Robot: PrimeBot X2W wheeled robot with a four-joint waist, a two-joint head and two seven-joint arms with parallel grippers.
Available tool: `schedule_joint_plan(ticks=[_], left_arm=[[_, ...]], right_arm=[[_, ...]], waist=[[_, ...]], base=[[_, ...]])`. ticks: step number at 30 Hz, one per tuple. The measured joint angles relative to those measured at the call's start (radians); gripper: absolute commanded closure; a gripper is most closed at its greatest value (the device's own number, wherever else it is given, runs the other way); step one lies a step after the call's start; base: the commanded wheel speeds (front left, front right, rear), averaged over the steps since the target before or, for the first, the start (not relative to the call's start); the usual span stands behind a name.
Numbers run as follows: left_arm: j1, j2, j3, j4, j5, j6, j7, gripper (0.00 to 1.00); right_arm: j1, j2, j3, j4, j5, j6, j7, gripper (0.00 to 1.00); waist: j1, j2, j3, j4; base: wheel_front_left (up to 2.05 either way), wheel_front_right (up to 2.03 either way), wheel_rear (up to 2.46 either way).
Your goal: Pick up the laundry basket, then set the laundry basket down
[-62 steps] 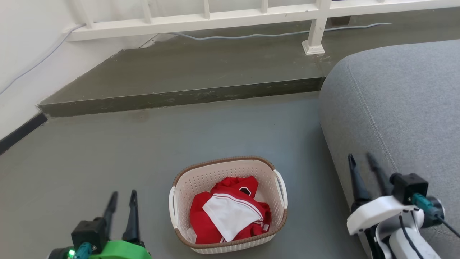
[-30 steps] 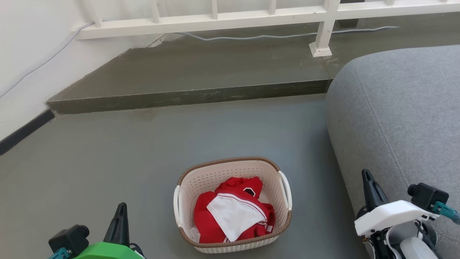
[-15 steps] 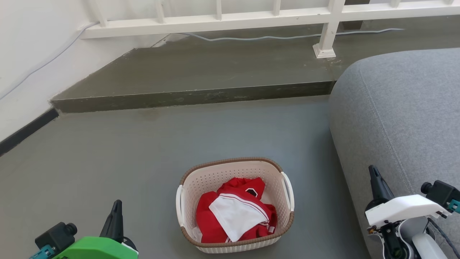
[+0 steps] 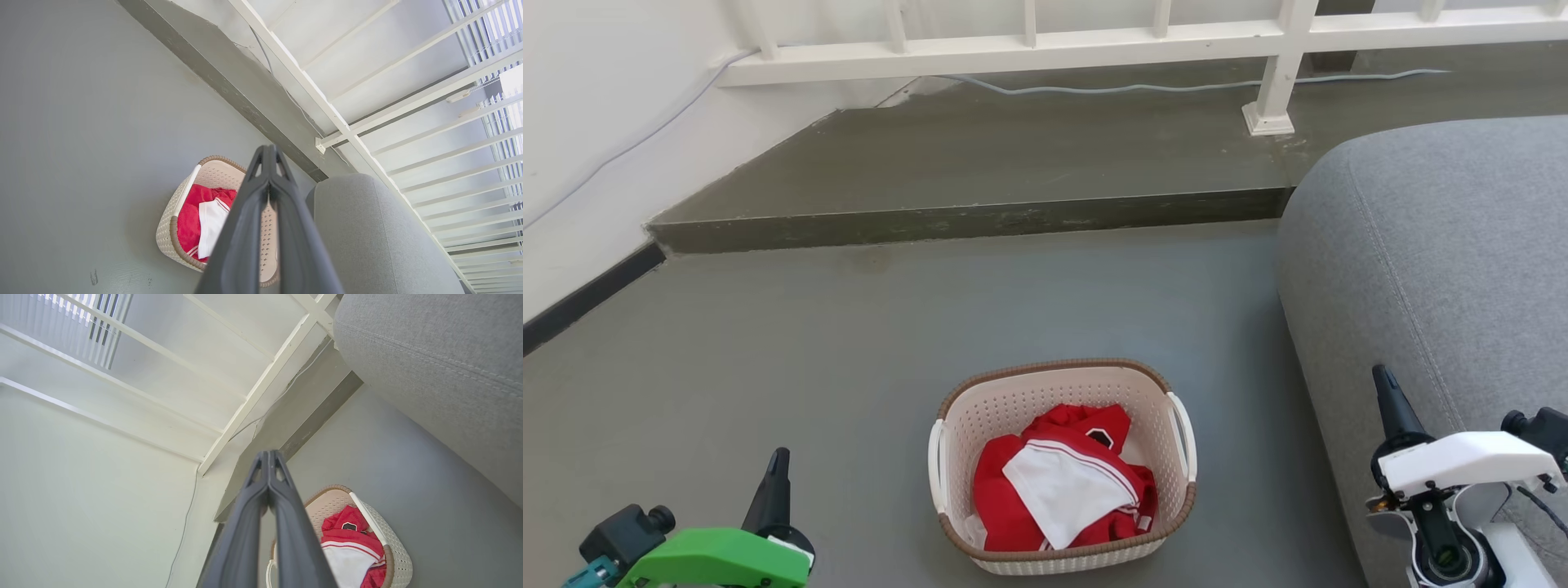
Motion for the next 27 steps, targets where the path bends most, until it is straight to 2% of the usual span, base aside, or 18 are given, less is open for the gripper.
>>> schedule_joint_plan(ticks=[27], left_arm=[[-0.071,0.004,0.063,0.074,-0.376,-0.074,0.053,1.0]], right_arm=[[-0.032,0.026,-0.1,0.014,0.367,0.063,0.083,1.0]], waist=[[0.0,0.0,-0.006,0.026]], base=[[0.0,0.0,0.0]])
